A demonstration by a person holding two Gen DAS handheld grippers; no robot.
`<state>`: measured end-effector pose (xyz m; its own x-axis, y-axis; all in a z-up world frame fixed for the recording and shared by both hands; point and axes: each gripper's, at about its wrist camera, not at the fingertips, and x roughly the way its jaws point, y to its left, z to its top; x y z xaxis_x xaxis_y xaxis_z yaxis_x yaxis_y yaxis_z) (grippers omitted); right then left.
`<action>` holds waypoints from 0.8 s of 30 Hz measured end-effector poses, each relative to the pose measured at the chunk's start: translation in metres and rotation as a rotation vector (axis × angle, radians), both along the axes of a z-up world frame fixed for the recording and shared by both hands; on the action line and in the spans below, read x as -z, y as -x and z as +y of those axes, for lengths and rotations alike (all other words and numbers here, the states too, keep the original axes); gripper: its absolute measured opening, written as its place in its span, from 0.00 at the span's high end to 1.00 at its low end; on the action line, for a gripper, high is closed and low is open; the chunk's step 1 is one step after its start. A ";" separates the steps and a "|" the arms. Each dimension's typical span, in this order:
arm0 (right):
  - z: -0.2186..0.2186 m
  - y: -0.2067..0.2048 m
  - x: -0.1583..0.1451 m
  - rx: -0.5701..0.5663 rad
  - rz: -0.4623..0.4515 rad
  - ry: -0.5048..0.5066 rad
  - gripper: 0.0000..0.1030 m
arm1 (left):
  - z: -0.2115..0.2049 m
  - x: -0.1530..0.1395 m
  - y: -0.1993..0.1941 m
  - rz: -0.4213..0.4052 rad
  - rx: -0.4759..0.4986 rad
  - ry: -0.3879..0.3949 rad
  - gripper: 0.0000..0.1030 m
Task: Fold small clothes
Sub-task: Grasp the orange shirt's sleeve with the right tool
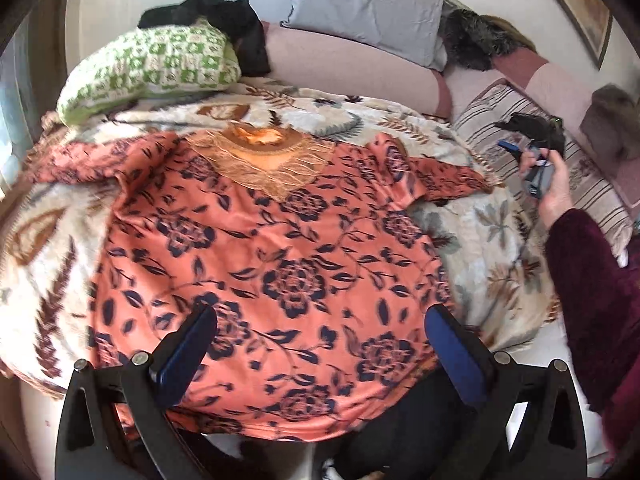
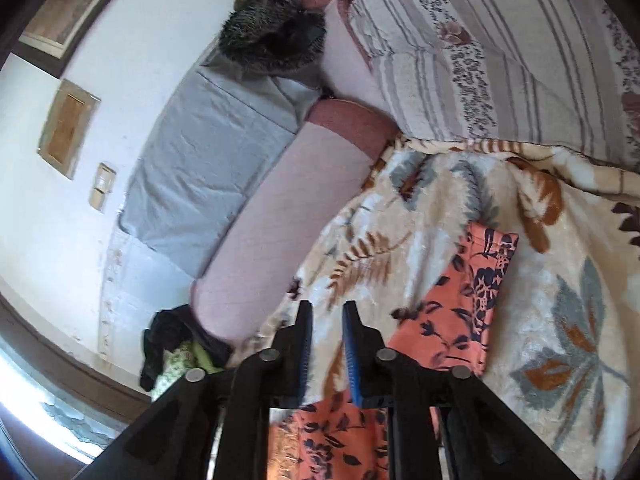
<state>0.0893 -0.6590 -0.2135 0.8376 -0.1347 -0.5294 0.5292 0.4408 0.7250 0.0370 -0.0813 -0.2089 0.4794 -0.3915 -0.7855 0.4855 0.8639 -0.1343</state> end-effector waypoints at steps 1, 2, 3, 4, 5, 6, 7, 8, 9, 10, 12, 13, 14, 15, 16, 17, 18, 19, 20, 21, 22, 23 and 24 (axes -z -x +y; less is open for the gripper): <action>-0.005 0.005 0.008 0.003 0.040 0.007 0.12 | 0.002 0.000 -0.004 -0.055 -0.018 -0.073 0.00; -0.008 0.012 0.017 0.016 0.055 0.018 0.05 | 0.001 -0.001 -0.008 -0.109 -0.043 -0.136 0.00; -0.009 0.021 0.025 0.043 0.058 0.036 0.05 | -0.001 -0.002 -0.011 -0.156 -0.063 -0.181 0.00; -0.021 0.029 0.037 0.061 0.069 0.040 0.05 | 0.000 -0.003 -0.016 -0.192 -0.080 -0.210 0.00; -0.027 0.036 0.050 0.073 0.077 0.028 0.05 | 0.003 -0.006 -0.022 -0.218 -0.092 -0.222 0.00; -0.034 0.040 0.063 0.075 0.088 -0.009 0.06 | 0.003 -0.007 -0.028 -0.234 -0.103 -0.227 0.00; -0.040 0.041 0.078 0.062 0.088 -0.063 0.09 | 0.003 -0.009 -0.033 -0.239 -0.111 -0.228 0.00; -0.047 0.042 0.093 0.052 0.087 -0.111 0.14 | 0.000 -0.009 -0.040 -0.235 -0.113 -0.226 0.00; -0.053 0.042 0.110 0.059 0.104 -0.152 0.30 | -0.003 -0.010 -0.047 -0.229 -0.112 -0.221 0.00; -0.058 0.042 0.127 0.063 0.114 -0.189 0.35 | -0.008 -0.010 -0.052 -0.222 -0.114 -0.216 0.00; -0.069 0.038 0.154 0.063 0.101 -0.245 0.46 | -0.017 -0.009 -0.063 -0.206 -0.120 -0.208 0.00; -0.073 0.036 0.165 0.073 0.103 -0.259 0.46 | -0.025 -0.008 -0.069 -0.191 -0.120 -0.204 0.00; -0.075 0.034 0.175 0.085 0.083 -0.271 0.46 | -0.029 -0.007 -0.074 -0.175 -0.119 -0.197 0.00; -0.079 0.035 0.177 0.104 0.035 -0.261 0.48 | -0.036 -0.005 -0.077 -0.162 -0.122 -0.193 0.00; -0.078 0.032 0.176 0.126 -0.012 -0.250 0.50 | -0.042 -0.004 -0.080 -0.149 -0.124 -0.187 0.00; -0.082 0.026 0.177 0.133 -0.034 -0.253 0.54 | -0.046 -0.002 -0.082 -0.138 -0.123 -0.181 0.00; -0.088 0.021 0.180 0.130 -0.036 -0.261 0.67 | -0.049 -0.001 -0.084 -0.129 -0.122 -0.178 0.00; -0.091 0.013 0.184 0.121 -0.026 -0.270 0.81 | -0.052 0.001 -0.086 -0.120 -0.124 -0.179 0.00; -0.092 0.006 0.188 0.118 -0.009 -0.280 0.90 | -0.055 0.001 -0.088 -0.110 -0.125 -0.180 0.00; -0.091 0.004 0.193 0.125 0.001 -0.286 0.95 | -0.057 0.002 -0.089 -0.104 -0.126 -0.182 0.00; -0.089 0.003 0.193 0.140 -0.011 -0.293 0.95 | -0.058 0.002 -0.089 -0.102 -0.125 -0.183 0.00; -0.086 0.005 0.192 0.151 -0.026 -0.296 0.95 | -0.058 0.002 -0.089 -0.101 -0.127 -0.187 0.00; -0.080 0.006 0.188 0.156 -0.049 -0.294 0.95 | -0.056 0.002 -0.089 -0.102 -0.129 -0.190 0.00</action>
<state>0.0829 -0.7392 -0.4018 0.8445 -0.1106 -0.5240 0.5349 0.1259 0.8355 0.1257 -0.1377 -0.2107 0.5962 -0.1714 -0.7843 0.3722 0.9246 0.0808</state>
